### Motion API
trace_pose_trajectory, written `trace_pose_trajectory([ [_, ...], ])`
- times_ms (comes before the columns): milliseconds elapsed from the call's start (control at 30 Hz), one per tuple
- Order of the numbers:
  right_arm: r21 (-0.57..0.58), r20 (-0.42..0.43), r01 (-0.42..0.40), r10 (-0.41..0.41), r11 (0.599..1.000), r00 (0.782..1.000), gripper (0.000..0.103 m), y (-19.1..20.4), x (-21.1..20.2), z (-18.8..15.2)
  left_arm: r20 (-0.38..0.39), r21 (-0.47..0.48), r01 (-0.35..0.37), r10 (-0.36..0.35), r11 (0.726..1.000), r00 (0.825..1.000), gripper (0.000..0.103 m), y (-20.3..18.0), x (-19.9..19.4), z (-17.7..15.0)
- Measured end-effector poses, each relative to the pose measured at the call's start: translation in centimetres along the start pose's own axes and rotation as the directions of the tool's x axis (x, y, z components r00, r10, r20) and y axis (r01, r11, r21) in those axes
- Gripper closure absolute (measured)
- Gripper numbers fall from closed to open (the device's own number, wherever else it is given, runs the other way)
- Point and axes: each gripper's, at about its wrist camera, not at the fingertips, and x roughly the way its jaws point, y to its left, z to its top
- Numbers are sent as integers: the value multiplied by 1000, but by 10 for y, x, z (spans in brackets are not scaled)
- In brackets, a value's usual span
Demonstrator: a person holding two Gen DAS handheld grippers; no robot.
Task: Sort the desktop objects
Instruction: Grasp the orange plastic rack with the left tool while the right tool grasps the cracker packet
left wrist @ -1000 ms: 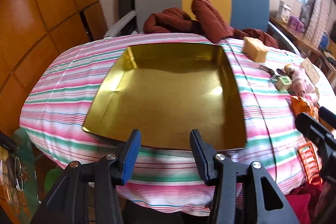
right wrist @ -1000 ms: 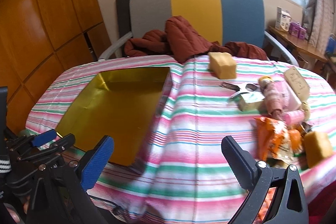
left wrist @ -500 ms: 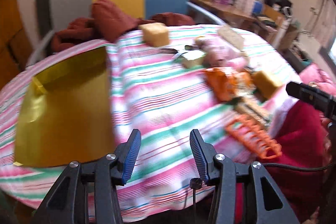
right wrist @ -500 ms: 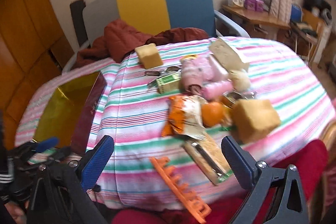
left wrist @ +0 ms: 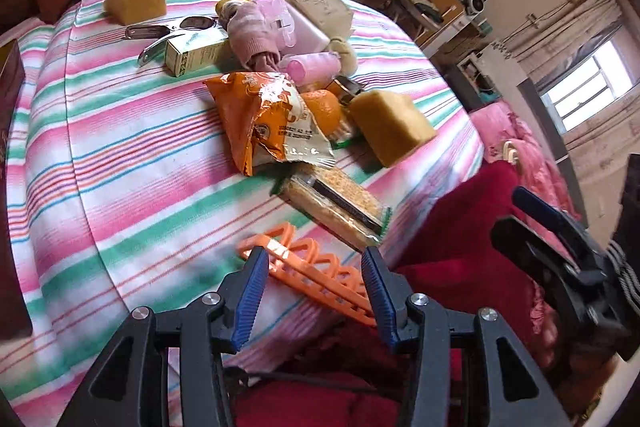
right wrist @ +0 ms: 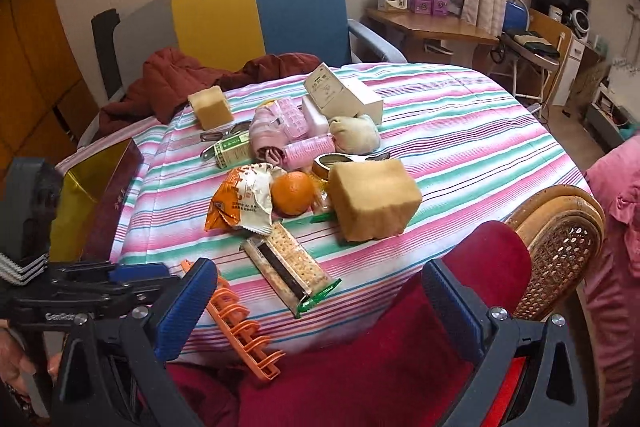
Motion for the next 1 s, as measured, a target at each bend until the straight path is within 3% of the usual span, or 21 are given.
trace_pose_trajectory([
  [67,-14,-9,1,-1,1000,1000,0,5,4,-2,-7,33,-113,113,993,994,53,2,10,1],
  [100,-20,-18,1,-1,1000,1000,0,8,7,-2,19,39,-114,114,993,993,49,6,10,0],
  [200,-40,-42,-12,10,999,999,0,15,15,-3,69,9,-139,138,990,988,48,23,-3,-1],
  [333,-86,-111,-33,23,996,994,0,27,31,-1,129,-2,-240,238,971,963,48,45,-18,1],
  [467,-142,-255,-57,19,988,967,0,37,64,6,157,-67,-312,319,948,935,48,76,-25,9],
  [667,-190,-386,-74,-5,979,923,0,44,106,21,130,-221,-238,271,946,954,51,105,-40,6],
  [767,-211,-456,-75,-30,975,890,0,44,128,25,139,-235,-211,247,949,959,52,102,-41,4],
  [867,-223,-523,-98,-34,970,852,0,47,147,22,104,-200,-241,266,949,958,52,95,-32,5],
  [933,-233,-563,-98,-52,968,825,5,49,159,19,83,-211,-237,259,948,962,52,97,-26,4],
  [1000,-198,-597,-123,-20,972,802,26,47,167,17,78,-263,-178,205,948,976,52,101,-26,5],
])
